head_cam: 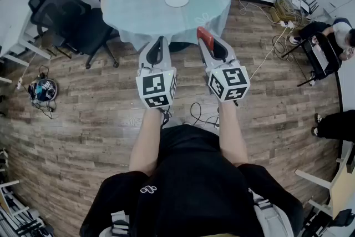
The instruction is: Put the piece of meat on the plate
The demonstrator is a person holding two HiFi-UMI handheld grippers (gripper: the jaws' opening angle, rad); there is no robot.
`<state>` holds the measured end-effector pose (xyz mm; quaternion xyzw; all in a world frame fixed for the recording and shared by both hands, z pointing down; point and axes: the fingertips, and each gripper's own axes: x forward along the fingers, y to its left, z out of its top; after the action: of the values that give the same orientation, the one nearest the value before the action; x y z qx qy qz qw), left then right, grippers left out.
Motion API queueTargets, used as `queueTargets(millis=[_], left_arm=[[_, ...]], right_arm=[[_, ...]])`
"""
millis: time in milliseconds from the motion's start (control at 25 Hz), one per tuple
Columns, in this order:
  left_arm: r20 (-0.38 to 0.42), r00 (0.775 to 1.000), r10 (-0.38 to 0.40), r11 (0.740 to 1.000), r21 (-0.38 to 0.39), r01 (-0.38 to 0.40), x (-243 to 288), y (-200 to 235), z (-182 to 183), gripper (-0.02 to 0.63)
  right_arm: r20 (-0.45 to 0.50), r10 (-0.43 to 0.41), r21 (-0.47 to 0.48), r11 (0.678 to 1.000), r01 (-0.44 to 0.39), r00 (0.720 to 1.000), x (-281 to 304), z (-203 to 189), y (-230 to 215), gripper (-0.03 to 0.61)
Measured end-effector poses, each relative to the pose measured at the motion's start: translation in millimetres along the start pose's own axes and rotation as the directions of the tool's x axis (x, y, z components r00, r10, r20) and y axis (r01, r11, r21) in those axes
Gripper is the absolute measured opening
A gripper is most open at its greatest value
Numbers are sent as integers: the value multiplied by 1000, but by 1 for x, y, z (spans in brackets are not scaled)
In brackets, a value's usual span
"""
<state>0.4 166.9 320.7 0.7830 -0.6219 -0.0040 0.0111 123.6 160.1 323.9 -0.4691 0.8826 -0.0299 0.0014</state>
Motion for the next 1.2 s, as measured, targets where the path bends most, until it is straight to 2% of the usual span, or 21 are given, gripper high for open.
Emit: queueTargets(millis=[120,320,920,1200], left_arm=[[-8,1000,-3,1000,1,3,3,0,-2,0],[-7,1000,-10,1000,0,10,2,-3,-2,0],[-21,999,38,999,-22,-38,5,19,-10,0],[-19,999,42,998,-35,-42,36,29,-18,0]], right_arm=[[4,17,-13,1000,-16,1000,3,0,3,100],[37,20,25,999,-21,999,1,5,1,100],[4,91,62,994,-92,996,22,-12,8,100],[-2,63,65,996,-63,998,44,-18,-18,100]])
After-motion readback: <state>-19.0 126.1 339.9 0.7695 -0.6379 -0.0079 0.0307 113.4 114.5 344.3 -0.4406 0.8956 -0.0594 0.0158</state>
